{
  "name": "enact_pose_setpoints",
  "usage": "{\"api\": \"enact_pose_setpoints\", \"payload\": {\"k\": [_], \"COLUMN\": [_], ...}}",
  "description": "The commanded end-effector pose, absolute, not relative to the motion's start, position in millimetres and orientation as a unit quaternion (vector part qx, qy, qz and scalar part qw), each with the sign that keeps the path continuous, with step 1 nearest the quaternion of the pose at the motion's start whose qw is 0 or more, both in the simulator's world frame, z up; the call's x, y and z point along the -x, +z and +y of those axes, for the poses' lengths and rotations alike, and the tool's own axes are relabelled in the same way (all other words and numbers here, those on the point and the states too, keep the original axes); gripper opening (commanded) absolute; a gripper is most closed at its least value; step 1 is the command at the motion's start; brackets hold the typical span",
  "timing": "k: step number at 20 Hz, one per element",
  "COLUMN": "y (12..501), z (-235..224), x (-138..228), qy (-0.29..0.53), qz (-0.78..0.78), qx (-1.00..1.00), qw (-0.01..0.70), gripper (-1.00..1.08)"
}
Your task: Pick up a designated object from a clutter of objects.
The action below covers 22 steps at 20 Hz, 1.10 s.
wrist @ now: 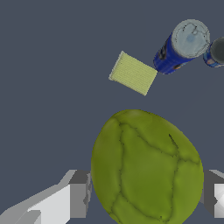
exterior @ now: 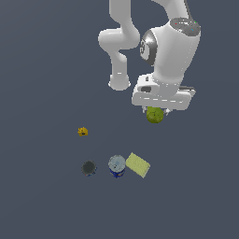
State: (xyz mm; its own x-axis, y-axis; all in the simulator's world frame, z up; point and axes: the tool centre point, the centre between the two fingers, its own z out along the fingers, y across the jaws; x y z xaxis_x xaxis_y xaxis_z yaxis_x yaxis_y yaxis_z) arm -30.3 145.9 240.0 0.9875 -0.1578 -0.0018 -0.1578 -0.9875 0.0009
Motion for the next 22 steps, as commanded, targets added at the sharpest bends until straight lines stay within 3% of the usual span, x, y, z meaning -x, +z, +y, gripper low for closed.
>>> {"api": "enact_pose_setpoints", "payload": {"k": [1,12,22], "y": [266,349,374], "z": [145,141,141], "x": [40,72,80], "qy": [0.0,0.0,0.0], "qz": [-0.079,-0.079,-0.079], "qx": [-0.997,-0.997,-0.997], "qw": [0.0,0.0,0.0], "gripper": [-1.0,-1.0,-1.0]}}
